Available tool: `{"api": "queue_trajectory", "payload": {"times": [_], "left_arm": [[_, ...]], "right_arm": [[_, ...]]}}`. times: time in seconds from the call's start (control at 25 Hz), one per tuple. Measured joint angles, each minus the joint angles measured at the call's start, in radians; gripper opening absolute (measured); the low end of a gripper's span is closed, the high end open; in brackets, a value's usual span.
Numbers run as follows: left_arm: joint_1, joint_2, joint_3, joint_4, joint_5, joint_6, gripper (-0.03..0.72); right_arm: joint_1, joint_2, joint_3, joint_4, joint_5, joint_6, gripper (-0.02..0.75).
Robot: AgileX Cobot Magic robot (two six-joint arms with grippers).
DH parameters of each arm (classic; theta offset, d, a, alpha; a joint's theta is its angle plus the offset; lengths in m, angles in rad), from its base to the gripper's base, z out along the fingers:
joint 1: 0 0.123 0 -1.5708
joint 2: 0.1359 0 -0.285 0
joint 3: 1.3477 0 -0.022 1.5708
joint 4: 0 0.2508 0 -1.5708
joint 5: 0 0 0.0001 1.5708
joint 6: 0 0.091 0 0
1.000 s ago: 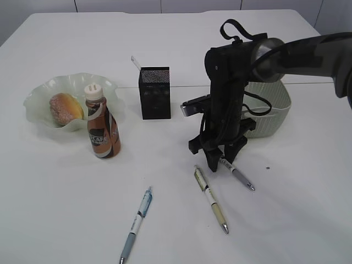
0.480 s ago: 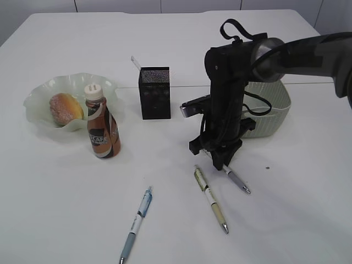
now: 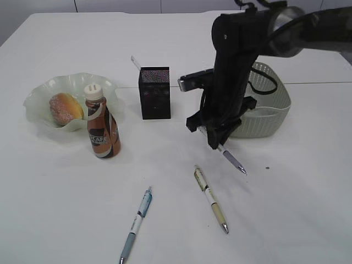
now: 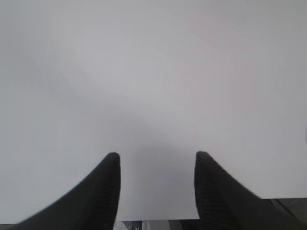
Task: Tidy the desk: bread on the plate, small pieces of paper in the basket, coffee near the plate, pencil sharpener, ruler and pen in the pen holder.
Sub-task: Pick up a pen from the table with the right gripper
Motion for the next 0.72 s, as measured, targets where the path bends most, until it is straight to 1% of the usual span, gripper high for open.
{"api": "queue_trajectory", "payload": {"times": [0.2, 0.36, 0.44, 0.6, 0.72], "left_arm": [[0.0, 0.0, 0.0, 0.0, 0.0, 0.0, 0.37], [0.0, 0.0, 0.0, 0.0, 0.0, 0.0, 0.37], [0.0, 0.0, 0.0, 0.0, 0.0, 0.0, 0.37], [0.0, 0.0, 0.0, 0.0, 0.0, 0.0, 0.37], [0.0, 0.0, 0.0, 0.0, -0.003, 0.0, 0.37]], "right_arm": [[0.0, -0.079, -0.008, 0.054, -0.032, -0.034, 0.078], [0.0, -0.094, -0.067, 0.088, -0.096, -0.067, 0.078], [-0.012, -0.094, -0.087, 0.15, -0.153, -0.093, 0.078], [-0.037, -0.094, -0.096, 0.33, -0.327, -0.175, 0.078], [-0.057, -0.094, -0.098, 0.427, -0.458, -0.246, 0.078]]}}
